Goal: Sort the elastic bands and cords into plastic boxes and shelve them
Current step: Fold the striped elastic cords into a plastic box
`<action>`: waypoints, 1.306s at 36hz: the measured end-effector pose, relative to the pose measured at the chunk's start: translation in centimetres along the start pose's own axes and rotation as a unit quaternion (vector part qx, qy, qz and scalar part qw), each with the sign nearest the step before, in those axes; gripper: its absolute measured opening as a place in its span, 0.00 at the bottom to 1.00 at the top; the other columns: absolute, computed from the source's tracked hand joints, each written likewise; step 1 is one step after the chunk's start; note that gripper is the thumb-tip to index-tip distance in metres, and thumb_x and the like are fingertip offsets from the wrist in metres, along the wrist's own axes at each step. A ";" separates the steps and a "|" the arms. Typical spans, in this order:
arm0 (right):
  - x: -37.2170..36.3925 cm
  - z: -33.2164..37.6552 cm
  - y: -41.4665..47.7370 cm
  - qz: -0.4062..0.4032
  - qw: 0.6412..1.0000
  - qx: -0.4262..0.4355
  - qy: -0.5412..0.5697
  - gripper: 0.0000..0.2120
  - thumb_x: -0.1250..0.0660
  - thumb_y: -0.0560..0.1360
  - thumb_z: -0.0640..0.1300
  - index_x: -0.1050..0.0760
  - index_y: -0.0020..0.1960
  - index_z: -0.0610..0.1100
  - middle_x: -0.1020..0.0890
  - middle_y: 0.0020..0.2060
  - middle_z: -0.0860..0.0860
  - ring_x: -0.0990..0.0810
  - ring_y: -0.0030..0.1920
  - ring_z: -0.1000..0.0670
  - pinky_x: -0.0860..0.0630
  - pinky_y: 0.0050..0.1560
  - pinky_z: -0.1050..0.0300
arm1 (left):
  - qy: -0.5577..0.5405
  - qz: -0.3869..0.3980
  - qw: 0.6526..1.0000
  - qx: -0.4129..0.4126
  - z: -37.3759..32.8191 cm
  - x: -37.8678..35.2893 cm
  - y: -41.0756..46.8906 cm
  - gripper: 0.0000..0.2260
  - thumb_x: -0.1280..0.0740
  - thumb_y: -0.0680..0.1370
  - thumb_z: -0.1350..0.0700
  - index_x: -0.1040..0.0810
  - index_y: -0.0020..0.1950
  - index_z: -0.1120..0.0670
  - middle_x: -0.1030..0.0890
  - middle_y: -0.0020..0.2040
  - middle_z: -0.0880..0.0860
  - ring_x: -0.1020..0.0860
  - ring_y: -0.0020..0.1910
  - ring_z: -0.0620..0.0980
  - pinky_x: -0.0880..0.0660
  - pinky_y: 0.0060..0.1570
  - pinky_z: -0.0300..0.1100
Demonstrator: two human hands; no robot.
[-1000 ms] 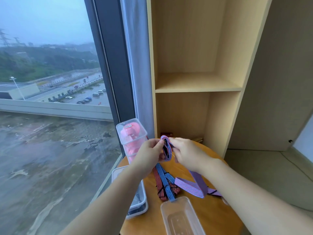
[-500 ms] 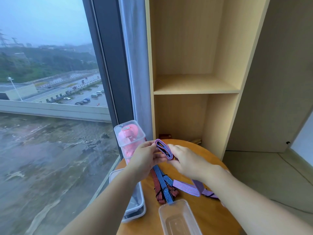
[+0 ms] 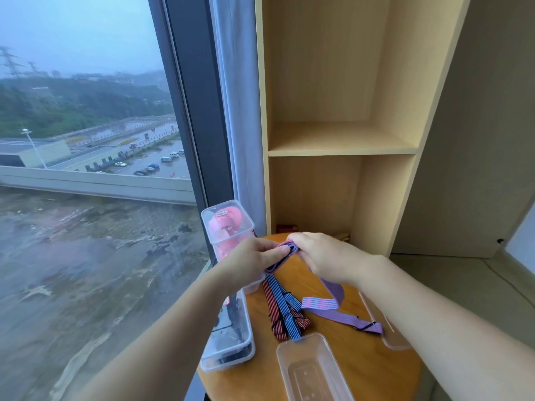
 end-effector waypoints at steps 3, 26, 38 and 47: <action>0.3 0.3 0.3 0.019 1.000 0.008 -0.016 0.06 0.45 0.83 0.39 0.30 0.56 0.43 0.23 0.52 0.46 0.26 0.51 0.45 0.29 0.54 0.47 | 0.033 -0.001 0.999 0.007 -0.3 0.3 0.2 0.15 0.34 0.73 0.36 0.15 0.38 0.44 0.22 0.30 0.43 0.27 0.30 0.41 0.29 0.38 0.36; 0.0 -0.2 -0.5 -0.105 0.982 -0.016 0.156 0.12 0.45 0.78 0.33 0.26 0.51 0.46 0.24 0.34 0.52 0.27 0.32 0.58 0.24 0.41 0.51 | -0.289 -0.066 0.955 0.012 -0.5 -0.3 0.4 0.09 0.40 0.83 0.59 0.24 0.49 0.61 0.25 0.40 0.60 0.25 0.28 0.44 0.23 0.32 0.35; -0.5 -0.2 -1.1 -0.164 0.975 0.010 0.151 0.10 0.37 0.80 0.49 0.27 0.61 0.52 0.23 0.46 0.52 0.23 0.40 0.55 0.24 0.40 0.58 | -0.355 -0.087 0.931 0.008 -0.6 -0.2 0.3 0.06 0.42 0.84 0.63 0.30 0.59 0.63 0.23 0.45 0.62 0.22 0.34 0.50 0.20 0.49 0.47; 0.5 -0.2 -1.4 -0.167 0.984 0.018 0.064 0.13 0.40 0.82 0.47 0.25 0.62 0.43 0.25 0.46 0.51 0.23 0.48 0.45 0.26 0.48 0.46 | -0.331 -0.063 0.942 -0.005 -0.3 0.3 0.5 0.06 0.38 0.81 0.66 0.29 0.57 0.64 0.18 0.43 0.60 0.17 0.35 0.52 0.17 0.40 0.43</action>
Point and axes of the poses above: each hand's wrist, its own y-axis towards the middle knuckle, its own x-axis out of the back of the hand, z = x × y, the point moved 9 cm from there along y, towards the middle knuckle
